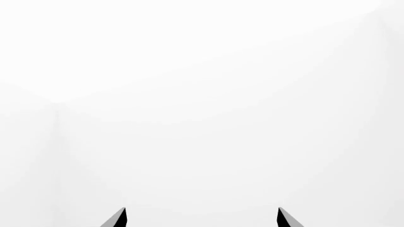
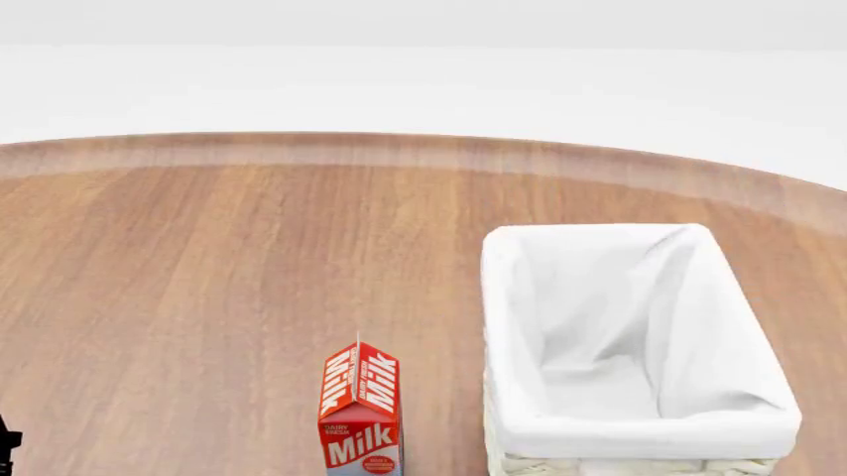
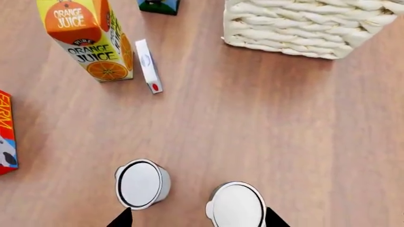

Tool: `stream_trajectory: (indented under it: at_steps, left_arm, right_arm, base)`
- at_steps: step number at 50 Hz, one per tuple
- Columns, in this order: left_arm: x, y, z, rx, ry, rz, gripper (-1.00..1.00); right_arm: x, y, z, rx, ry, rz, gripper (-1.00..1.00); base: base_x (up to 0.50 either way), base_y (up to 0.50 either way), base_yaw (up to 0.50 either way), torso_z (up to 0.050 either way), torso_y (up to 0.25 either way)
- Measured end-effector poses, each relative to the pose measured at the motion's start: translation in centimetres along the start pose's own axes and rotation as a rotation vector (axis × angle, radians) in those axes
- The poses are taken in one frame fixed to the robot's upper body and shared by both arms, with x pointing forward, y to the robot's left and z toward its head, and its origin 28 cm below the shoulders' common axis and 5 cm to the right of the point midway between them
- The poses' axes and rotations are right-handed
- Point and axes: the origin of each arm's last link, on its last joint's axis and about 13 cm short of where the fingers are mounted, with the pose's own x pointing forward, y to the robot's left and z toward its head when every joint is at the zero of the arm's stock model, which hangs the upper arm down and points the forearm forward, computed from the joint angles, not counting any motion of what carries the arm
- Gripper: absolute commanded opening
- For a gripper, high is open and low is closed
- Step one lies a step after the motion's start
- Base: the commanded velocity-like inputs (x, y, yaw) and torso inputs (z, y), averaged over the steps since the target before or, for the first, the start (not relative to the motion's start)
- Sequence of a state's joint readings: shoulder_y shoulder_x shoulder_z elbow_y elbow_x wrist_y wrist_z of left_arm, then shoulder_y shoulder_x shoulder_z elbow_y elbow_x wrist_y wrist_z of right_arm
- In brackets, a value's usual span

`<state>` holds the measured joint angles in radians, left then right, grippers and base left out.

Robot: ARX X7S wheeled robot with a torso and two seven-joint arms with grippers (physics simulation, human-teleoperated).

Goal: Pick up the alphabet soup and the tomato sauce, and put them in the basket.

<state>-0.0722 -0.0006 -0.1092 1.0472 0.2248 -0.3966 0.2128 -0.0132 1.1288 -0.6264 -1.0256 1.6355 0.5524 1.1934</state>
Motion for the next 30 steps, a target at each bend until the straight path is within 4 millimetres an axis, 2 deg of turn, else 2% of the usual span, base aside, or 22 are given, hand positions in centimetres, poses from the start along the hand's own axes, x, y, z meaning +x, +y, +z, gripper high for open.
stream_trajectory:
  at_steps: [30]
  left_arm:
    - [-0.1,0.0,0.1,-0.002,-0.014,-0.003,1.0]
  right_arm:
    - [2.2,-1.3,-0.2,0.09,0.045,-0.033,1.0]
  base:
    - [0.0,0.0,0.0,0.0,0.0]
